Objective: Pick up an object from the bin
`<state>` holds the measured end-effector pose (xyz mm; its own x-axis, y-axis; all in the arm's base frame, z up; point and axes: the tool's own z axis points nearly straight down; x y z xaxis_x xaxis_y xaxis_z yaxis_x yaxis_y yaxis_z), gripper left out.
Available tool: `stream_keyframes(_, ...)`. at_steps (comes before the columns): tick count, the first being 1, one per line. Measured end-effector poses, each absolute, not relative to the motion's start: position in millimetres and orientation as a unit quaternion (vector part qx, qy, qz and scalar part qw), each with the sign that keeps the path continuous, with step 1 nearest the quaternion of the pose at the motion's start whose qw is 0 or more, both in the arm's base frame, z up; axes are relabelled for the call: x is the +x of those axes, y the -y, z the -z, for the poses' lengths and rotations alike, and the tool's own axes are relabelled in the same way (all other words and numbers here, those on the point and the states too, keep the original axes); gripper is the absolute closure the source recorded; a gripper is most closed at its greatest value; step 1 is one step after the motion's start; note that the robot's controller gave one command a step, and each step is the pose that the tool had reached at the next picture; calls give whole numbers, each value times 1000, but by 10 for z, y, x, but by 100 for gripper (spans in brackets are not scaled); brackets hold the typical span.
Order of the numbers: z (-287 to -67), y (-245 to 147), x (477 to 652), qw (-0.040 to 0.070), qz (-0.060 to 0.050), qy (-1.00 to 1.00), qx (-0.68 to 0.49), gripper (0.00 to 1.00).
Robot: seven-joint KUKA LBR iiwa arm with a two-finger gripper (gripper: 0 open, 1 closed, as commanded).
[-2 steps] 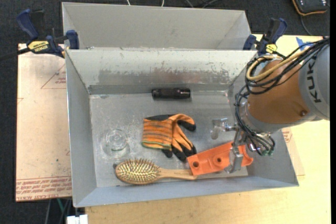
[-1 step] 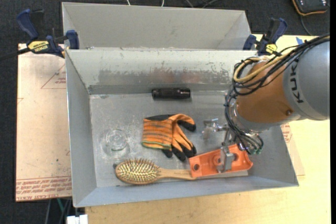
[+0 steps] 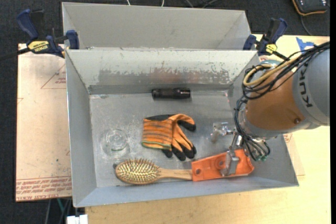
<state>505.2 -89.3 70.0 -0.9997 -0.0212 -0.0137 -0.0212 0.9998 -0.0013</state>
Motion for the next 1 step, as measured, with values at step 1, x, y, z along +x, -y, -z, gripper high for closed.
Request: stream_keyframes(1, -736, 672, 5210, 1, -2, -998, -68, 100)
